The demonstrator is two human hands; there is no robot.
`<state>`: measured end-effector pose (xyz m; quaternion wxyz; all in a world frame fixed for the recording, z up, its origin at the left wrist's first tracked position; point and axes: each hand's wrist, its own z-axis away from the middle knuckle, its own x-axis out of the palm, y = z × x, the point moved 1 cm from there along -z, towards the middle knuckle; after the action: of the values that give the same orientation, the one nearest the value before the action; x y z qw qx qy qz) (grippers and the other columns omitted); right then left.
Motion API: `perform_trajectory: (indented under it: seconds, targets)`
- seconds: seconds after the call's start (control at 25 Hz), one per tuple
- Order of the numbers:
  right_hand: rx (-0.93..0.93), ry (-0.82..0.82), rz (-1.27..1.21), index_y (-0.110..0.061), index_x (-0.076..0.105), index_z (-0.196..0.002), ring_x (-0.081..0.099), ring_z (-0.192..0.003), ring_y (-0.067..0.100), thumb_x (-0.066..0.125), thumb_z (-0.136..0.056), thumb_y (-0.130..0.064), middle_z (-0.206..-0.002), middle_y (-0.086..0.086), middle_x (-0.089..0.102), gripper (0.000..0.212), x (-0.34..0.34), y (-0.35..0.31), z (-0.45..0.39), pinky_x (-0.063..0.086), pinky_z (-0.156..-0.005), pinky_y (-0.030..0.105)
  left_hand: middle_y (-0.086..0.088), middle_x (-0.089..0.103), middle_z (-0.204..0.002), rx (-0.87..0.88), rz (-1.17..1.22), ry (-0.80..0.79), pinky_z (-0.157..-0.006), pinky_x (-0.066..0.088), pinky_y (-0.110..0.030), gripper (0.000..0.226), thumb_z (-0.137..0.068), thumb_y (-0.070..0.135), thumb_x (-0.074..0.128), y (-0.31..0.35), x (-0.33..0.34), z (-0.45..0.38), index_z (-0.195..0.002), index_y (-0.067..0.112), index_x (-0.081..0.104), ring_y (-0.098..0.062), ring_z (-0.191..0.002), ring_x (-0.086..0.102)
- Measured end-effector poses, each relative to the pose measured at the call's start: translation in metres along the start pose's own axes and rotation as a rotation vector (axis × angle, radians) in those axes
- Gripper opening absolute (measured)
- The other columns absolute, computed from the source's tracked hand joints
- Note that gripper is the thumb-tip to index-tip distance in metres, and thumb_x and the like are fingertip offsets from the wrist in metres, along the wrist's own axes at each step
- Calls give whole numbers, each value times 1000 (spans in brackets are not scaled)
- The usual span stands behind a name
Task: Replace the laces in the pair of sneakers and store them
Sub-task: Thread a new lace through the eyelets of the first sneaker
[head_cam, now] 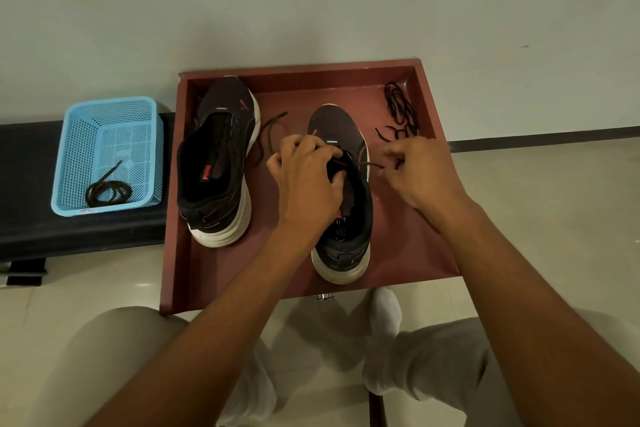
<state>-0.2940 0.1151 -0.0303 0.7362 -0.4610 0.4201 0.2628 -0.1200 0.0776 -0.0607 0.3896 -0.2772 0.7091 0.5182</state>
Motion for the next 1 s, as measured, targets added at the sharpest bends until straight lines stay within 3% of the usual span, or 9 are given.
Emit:
perform_trajectory:
  seconds: [0.08, 0.16, 0.32, 0.48, 0.6, 0.72, 0.8, 1.0]
  targets:
    - [-136, -45, -187, -21, 78, -116, 67, -95, 5, 76, -91, -16, -100, -8, 74, 25, 4, -16, 2, 54, -96, 26, 11, 62, -114, 1, -6, -5, -99, 30, -41, 34, -81, 29, 82, 0, 1, -1, -114, 27, 75, -19, -127, 43]
    - [-158, -5, -237, -23, 81, -100, 67, -81, -1, 76, -92, -17, -88, -11, 75, 12, 9, -20, 1, 58, -84, 25, 11, 62, -116, -3, -8, 0, -98, 29, -40, 36, -81, 29, 82, -1, 1, -2, -116, 27, 75, -19, -127, 43]
    - [-56, 56, -192, -25, 79, -84, 68, -73, 5, 74, -91, -20, -80, -9, 74, 10, 8, -15, 4, 55, -71, 25, 12, 62, -117, 0, -11, 11, -99, 28, -41, 34, -81, 27, 82, -1, 2, 0, -114, 28, 75, -19, -128, 41]
    - [234, 109, 70, -9, 73, -91, 64, -78, 23, 66, -89, -18, -87, 6, 69, 12, -5, 6, 0, 45, -70, 29, 12, 62, -117, -18, 24, 7, -101, 27, -42, 33, -80, 23, 81, -1, 2, 1, -112, 28, 75, -19, -128, 41]
    - [340, 23, 154, -4, 68, -107, 61, -85, 28, 66, -91, -17, -100, 10, 66, 20, -8, 14, 0, 47, -74, 32, 12, 61, -120, -25, 81, -11, -103, 29, -43, 36, -79, 22, 82, -2, 2, 0, -114, 29, 74, -18, -130, 40]
    - [103, -43, 20, -15, 73, -118, 67, -96, 18, 74, -90, -19, -110, 0, 72, 28, 0, 1, -2, 52, -85, 29, 12, 56, -130, -36, 203, -13, -106, 28, -41, 52, -77, 24, 84, -1, -2, 0, -126, 30, 66, -15, -132, 39]
    - [-76, -66, -188, -21, 76, -116, 68, -95, 7, 77, -90, -16, -104, -8, 73, 27, 5, -13, 0, 54, -93, 27, 13, 53, -134, -76, 333, -15, -108, 27, -39, 66, -77, 24, 83, -2, -4, 1, -137, 31, 56, -11, -134, 40]
    - [-139, 33, -282, -25, 80, -89, 67, -76, -2, 76, -91, -17, -83, -12, 74, 9, 12, -20, 0, 52, -73, 14, 16, 55, -128, -130, 426, -27, -111, 25, -39, 75, -80, 15, 79, -4, -2, 4, -146, 28, 46, -7, -132, 44]
